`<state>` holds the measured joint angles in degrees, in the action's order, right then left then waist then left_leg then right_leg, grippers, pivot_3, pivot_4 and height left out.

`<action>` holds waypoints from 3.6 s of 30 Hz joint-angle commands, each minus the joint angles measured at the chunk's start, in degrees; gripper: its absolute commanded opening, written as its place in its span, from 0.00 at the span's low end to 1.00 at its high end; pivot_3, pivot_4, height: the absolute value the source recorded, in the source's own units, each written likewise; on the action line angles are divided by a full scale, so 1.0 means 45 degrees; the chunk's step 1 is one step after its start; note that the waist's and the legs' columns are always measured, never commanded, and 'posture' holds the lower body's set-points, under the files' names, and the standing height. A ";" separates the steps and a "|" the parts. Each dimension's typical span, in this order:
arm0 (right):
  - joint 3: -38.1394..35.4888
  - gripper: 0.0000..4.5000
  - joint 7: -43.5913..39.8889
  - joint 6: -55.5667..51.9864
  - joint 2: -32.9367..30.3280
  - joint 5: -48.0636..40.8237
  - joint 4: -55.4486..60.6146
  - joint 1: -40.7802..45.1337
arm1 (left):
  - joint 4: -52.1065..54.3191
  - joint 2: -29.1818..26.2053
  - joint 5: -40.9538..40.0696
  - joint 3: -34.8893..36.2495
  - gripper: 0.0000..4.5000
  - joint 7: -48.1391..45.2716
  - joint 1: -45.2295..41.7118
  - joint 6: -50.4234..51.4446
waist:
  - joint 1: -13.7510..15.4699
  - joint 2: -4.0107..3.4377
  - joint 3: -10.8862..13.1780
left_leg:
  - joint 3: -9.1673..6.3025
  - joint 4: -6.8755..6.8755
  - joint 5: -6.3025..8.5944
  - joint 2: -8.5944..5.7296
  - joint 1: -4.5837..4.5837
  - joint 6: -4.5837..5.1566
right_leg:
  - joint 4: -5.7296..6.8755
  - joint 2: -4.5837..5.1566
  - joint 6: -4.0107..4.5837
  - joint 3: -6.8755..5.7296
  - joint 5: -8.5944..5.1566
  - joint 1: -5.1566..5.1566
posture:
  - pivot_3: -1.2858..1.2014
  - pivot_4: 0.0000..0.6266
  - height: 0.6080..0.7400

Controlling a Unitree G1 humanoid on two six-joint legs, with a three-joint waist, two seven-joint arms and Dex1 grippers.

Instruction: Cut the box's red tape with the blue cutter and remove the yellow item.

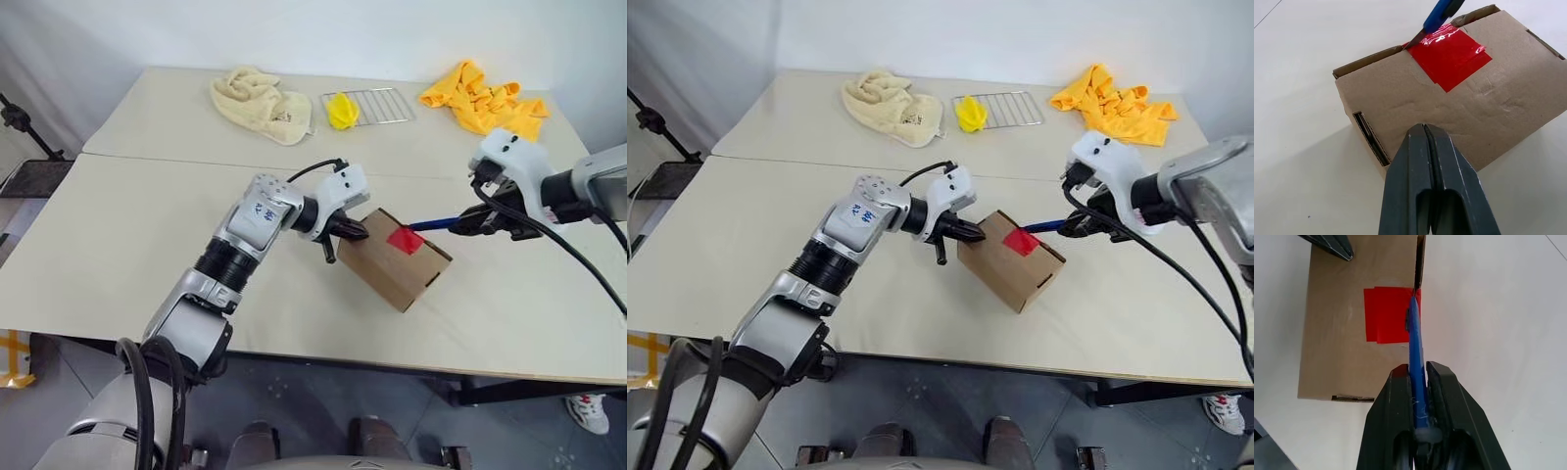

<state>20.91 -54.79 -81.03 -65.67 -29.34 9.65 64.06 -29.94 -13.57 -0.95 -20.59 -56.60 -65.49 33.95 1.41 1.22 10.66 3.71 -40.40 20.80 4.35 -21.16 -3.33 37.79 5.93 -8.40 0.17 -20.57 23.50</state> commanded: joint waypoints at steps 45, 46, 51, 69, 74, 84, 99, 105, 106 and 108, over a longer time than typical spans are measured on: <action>-1.2169 0.04 0.0372 -0.0079 -0.0650 0.1739 0.2365 -0.8326 | -0.2138 0.0359 0.0898 -0.0713 0.00 0.0141 -0.0127 -0.0266 | 0.0060 0.0046 -0.0039 | 0.0006 -0.0079 0.0001 0.0003 0.0002 0.0032 | -0.0052 -0.0014 -0.0010 0.0024 0.0096 -0.0058 | 0.52 0.24 1.00; -1.2711 0.04 0.0882 0.0389 0.0083 0.2057 0.2646 -0.9228 | -0.2140 0.0368 0.0899 -0.0709 0.00 0.0137 -0.0124 -0.0311 | 0.0069 0.0047 -0.0040 | 0.0005 -0.0082 0.0000 0.0003 0.0003 0.0034 | -0.0050 -0.0014 -0.0014 0.0023 0.0098 -0.0059 | 0.52 0.24 1.00; -1.3829 0.04 0.2770 0.3949 0.4502 0.2580 0.3673 -1.2697 | -0.2103 0.0426 0.0906 -0.0705 0.00 0.0119 -0.0123 -0.0361 | 0.0036 0.0013 -0.0073 | 0.0004 -0.0078 -0.0006 0.0000 0.0016 0.0039 | -0.0057 -0.0025 -0.0026 0.0029 0.0104 -0.0070 | 0.52 0.24 1.00; -1.2836 0.75 0.4214 0.8883 0.6550 0.2121 0.3139 -1.5248 | -0.1300 0.0135 0.0817 -0.0482 0.00 0.0025 0.0131 -0.0231 | -0.0010 -0.0131 -0.0143 | 0.0015 0.0083 -0.0019 -0.0009 0.0203 0.0058 | -0.0206 -0.0046 -0.0042 0.0053 0.0138 -0.0248 | 0.52 0.24 1.00; -1.3394 0.99 0.3346 0.7565 0.3908 0.1089 0.4064 -1.4464 | -0.1216 0.0007 0.0454 -0.0025 0.00 -0.0261 -0.0155 -0.0262 | -0.0061 -0.0128 -0.0138 | 0.0014 0.0090 -0.0019 -0.0008 0.0203 0.0059 | -0.0214 -0.0057 -0.0040 0.0061 0.0139 -0.0245 | 0.52 0.24 1.00; -0.8537 0.99 0.2999 0.8002 0.1946 0.1585 -0.0005 -0.8487 | -0.1575 -0.0170 -0.0460 0.1232 0.00 -0.1056 -0.1483 -0.0013 | -0.0160 -0.0107 -0.0105 | -0.0004 0.0112 -0.0019 -0.0012 0.0144 0.0063 | -0.0289 -0.0085 -0.0040 0.0091 0.0175 -0.0184 | 0.52 0.24 1.00; -0.2633 0.01 0.0471 1.2608 0.3840 0.5400 -0.7392 -0.3968 | 0.2301 -0.2782 -0.1064 0.0523 0.00 -0.2600 0.0169 0.3700 | -0.0734 -0.0128 -0.0094 | 0.0024 0.0129 -0.0019 -0.0020 -0.0038 0.0064 | -0.0278 -0.0036 -0.0069 -0.0023 0.0191 0.0045 | 0.52 0.24 1.00; -0.2393 0.01 -0.0581 1.2633 0.3915 0.5587 -0.7291 -0.4043 | 0.4545 -0.2387 -0.1894 -0.0020 0.00 -0.2291 0.1425 0.5628 | -0.0800 -0.0145 -0.0059 | 0.0024 0.0099 -0.0019 -0.0016 -0.0046 0.0064 | -0.0243 -0.0032 -0.0069 -0.0024 0.0191 0.0056 | 0.52 0.24 1.00; -0.2367 0.01 -0.0791 1.2414 0.3937 0.5541 -0.6999 -0.4152 | 0.4849 -0.2261 -0.2007 -0.0271 0.00 -0.2248 0.1687 0.5824 | -0.0795 -0.0148 -0.0061 | 0.0024 0.0092 -0.0019 -0.0017 -0.0041 0.0063 | -0.0229 -0.0029 -0.0068 -0.0022 0.0191 0.0052 | 0.52 0.24 1.00; -0.2337 0.01 -0.1332 1.1917 0.3832 0.5339 -0.5951 -0.4611 | 0.4614 -0.1752 -0.1831 -0.0468 0.00 -0.1625 0.1954 0.5480 | -0.0743 -0.0151 -0.0063 | 0.0024 0.0090 -0.0018 -0.0017 -0.0023 0.0064 | -0.0200 -0.0026 -0.0068 -0.0010 0.0191 0.0035 | 0.52 0.24 1.00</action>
<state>10.93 -58.78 -26.08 -47.46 -4.09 -21.51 43.94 -9.66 -22.49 -8.87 -21.54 -65.61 -57.67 59.17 -1.94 0.54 10.37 3.81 -40.00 20.72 4.27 -21.22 -3.05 36.90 5.82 -8.71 0.13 -19.71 23.61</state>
